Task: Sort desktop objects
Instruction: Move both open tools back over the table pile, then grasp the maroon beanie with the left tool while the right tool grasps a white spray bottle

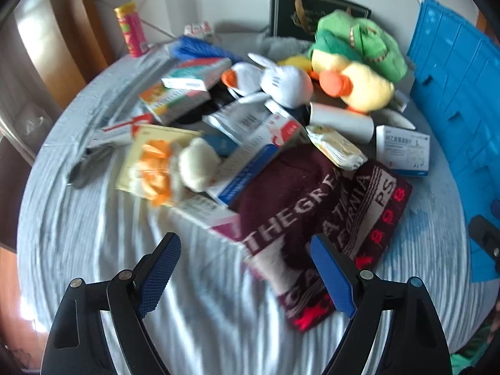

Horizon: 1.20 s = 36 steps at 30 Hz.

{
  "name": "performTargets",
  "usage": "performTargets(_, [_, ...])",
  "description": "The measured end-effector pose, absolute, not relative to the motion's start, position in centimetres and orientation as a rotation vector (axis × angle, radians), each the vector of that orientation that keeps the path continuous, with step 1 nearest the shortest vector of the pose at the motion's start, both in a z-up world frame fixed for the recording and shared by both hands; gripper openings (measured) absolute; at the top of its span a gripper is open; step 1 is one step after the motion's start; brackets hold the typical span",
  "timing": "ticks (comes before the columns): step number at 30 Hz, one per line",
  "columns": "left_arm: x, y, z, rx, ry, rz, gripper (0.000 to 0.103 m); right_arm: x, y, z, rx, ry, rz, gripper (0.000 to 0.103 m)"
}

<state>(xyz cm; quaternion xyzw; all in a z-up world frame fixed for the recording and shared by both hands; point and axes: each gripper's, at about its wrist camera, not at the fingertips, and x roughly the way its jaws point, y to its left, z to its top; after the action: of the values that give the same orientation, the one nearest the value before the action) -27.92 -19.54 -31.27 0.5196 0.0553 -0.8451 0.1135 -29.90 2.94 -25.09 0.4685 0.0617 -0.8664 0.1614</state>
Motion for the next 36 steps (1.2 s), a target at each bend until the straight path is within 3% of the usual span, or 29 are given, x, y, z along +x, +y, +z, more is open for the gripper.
performTargets(13, [-33.4,-17.3,-35.9,1.598,0.124,-2.563,0.083,-34.1,4.5,-30.4,1.495,0.106,-2.457,0.103])
performTargets(15, [-33.6,-17.4,-36.0,1.619,0.161,-2.618,0.058,-34.4,4.4,-31.1,1.523,0.092,-2.46,0.103])
performTargets(16, [-33.6,-17.5,-35.8,1.627,0.174,-2.631,0.053,-34.4,4.3,-31.4,1.535,0.095,-2.459,0.103])
performTargets(18, [-33.5,-17.4,-35.3,1.618,0.12,-2.647,0.025,-34.5,4.1,-32.0,1.56,0.101,-2.457,0.103])
performTargets(20, [-33.4,-17.6,-34.8,1.62,0.08,-2.648,0.017,-34.5,3.9,-32.3,1.573,0.091,-2.457,0.103])
performTargets(32, [-29.7,-26.3,-25.3,1.301,0.096,-2.606,0.013,-34.3,1.9,-30.3,1.507,0.012,-2.457,0.103])
performTargets(36, [-28.7,-30.1,-25.8,1.29,0.107,-2.505,0.013,-34.6,0.0,-30.3,1.483,0.048,-2.423,0.103])
